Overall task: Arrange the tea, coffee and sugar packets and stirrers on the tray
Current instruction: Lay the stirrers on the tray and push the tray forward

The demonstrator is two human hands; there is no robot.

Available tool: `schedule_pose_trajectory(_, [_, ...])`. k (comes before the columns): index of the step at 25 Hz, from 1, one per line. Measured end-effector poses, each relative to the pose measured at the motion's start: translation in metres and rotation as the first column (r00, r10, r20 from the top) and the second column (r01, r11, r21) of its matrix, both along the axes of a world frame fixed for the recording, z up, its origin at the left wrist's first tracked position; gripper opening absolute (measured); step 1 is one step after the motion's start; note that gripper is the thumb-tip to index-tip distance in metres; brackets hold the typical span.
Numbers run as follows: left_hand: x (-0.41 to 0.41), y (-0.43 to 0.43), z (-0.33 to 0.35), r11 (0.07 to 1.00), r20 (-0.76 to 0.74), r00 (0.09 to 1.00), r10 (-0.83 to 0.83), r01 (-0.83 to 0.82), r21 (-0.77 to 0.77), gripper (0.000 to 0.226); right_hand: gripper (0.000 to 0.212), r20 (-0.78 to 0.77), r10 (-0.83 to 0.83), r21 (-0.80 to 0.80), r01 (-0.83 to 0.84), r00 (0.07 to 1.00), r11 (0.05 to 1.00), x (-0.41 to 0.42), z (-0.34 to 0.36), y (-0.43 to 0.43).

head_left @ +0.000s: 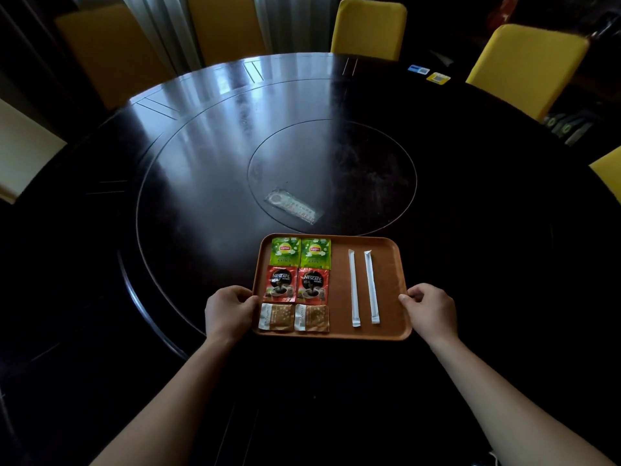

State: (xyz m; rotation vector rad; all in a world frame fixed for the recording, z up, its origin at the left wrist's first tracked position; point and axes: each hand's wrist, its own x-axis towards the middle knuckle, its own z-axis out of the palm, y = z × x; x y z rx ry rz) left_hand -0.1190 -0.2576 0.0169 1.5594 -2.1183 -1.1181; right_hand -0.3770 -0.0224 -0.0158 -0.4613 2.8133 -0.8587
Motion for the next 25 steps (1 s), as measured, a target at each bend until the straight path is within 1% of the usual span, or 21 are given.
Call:
schedule_pose_trajectory(7, [-0.041, -0.040, 0.002, 0.999, 0.047, 0.999, -0.024, 0.026, -0.042, 0.005, 0.015, 0.063, -0.027, -0.010, 0.027, 0.998, 1.000, -0.035, 0.012, -0.037])
schedule_pose_trajectory(12, [-0.079, -0.071, -0.004, 0.997, 0.068, 0.996, -0.051, 0.055, -0.053, 0.006, 0.012, 0.035, -0.024, 0.036, 0.023, 0.999, 0.999, -0.072, 0.013, -0.071])
schedule_pose_trajectory(16, [-0.103, -0.089, -0.013, 0.992, 0.109, 0.992, -0.065, 0.076, -0.097, 0.007, 0.010, 0.033, -0.018, 0.046, 0.016, 0.999, 0.999, -0.099, 0.005, -0.089])
schedule_pose_trajectory(19, [-0.112, -0.095, -0.019, 0.989, 0.139, 0.988, -0.071, 0.088, -0.122, 0.008, 0.010, 0.001, -0.016, 0.052, 0.016, 1.000, 0.998, -0.107, -0.002, -0.097])
schedule_pose_trajectory(23, [-0.114, -0.094, -0.025, 0.979, 0.184, 0.981, -0.063, 0.097, -0.181, 0.011, 0.012, -0.011, 0.016, 0.052, -0.016, 1.000, 0.999, -0.113, -0.008, -0.098])
schedule_pose_trajectory(25, [-0.113, -0.093, -0.025, 0.973, 0.186, 0.980, -0.077, 0.114, -0.200, 0.013, 0.018, -0.003, 0.037, 0.062, -0.037, 0.999, 0.997, -0.115, -0.009, -0.095])
